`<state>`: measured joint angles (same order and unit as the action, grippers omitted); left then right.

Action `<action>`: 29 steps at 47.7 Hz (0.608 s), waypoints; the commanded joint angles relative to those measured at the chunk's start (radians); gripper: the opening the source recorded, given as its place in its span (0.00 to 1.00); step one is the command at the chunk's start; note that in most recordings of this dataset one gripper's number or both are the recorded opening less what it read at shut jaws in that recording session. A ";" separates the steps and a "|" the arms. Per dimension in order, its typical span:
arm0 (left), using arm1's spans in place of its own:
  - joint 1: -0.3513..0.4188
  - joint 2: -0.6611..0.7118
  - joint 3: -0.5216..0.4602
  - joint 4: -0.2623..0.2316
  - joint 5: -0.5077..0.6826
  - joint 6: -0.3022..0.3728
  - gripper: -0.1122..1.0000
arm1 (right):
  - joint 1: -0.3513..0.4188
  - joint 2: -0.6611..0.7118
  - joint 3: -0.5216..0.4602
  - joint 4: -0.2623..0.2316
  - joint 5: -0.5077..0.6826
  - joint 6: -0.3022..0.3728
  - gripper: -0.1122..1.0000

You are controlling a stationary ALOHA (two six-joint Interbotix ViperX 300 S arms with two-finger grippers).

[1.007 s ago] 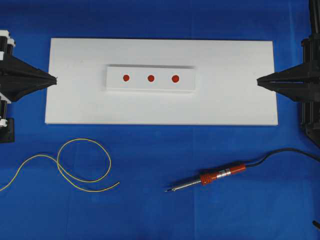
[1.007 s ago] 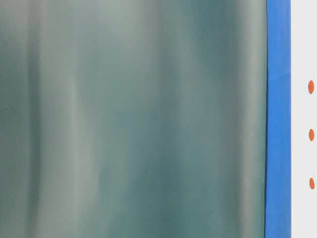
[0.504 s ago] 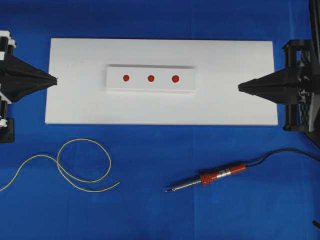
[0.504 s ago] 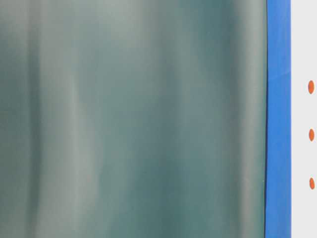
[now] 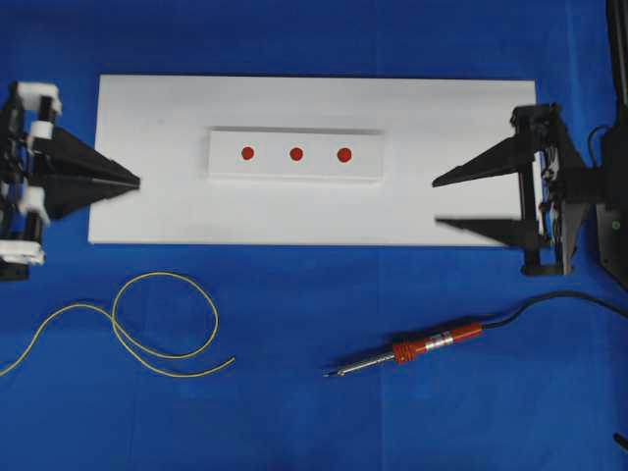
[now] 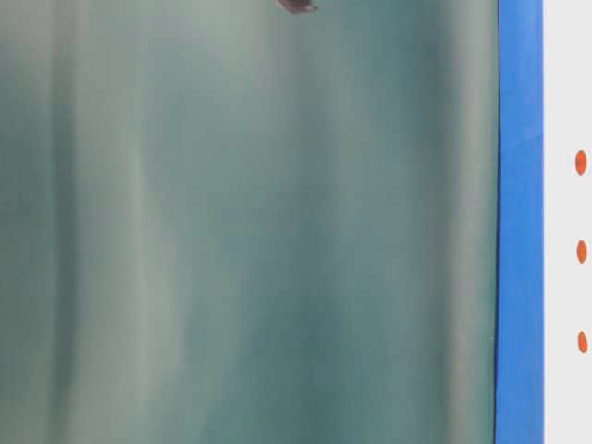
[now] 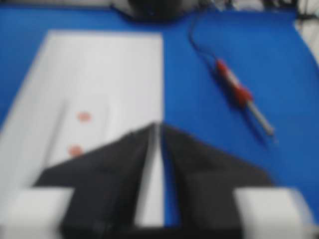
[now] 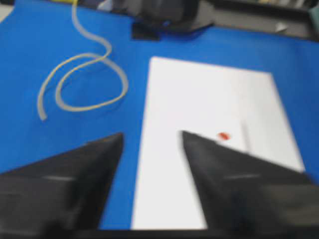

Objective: Touch the tip of the soldering iron to the tip of the solder at the mark.
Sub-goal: 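Move the left gripper toward the yellow wire and the right toward the soldering iron, then close the right gripper around the red soldering iron handle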

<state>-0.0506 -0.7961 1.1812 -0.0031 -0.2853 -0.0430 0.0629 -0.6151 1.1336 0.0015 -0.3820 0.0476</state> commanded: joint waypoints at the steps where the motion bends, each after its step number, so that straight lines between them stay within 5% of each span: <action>1: -0.041 0.049 -0.012 0.002 -0.014 -0.011 0.33 | 0.037 0.020 -0.021 0.008 -0.008 0.008 0.67; 6: -0.097 0.101 -0.015 0.002 -0.020 -0.021 0.64 | 0.091 0.048 -0.015 0.015 -0.008 0.032 0.87; 11: -0.147 0.152 -0.018 0.002 -0.040 -0.023 0.88 | 0.127 0.077 -0.006 0.029 -0.012 0.054 0.83; 29: -0.307 0.368 -0.025 0.000 -0.195 -0.095 0.84 | 0.236 0.199 0.025 0.097 -0.058 0.089 0.82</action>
<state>-0.3313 -0.4617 1.1796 -0.0046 -0.4495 -0.1258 0.2823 -0.4310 1.1643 0.0859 -0.4188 0.1335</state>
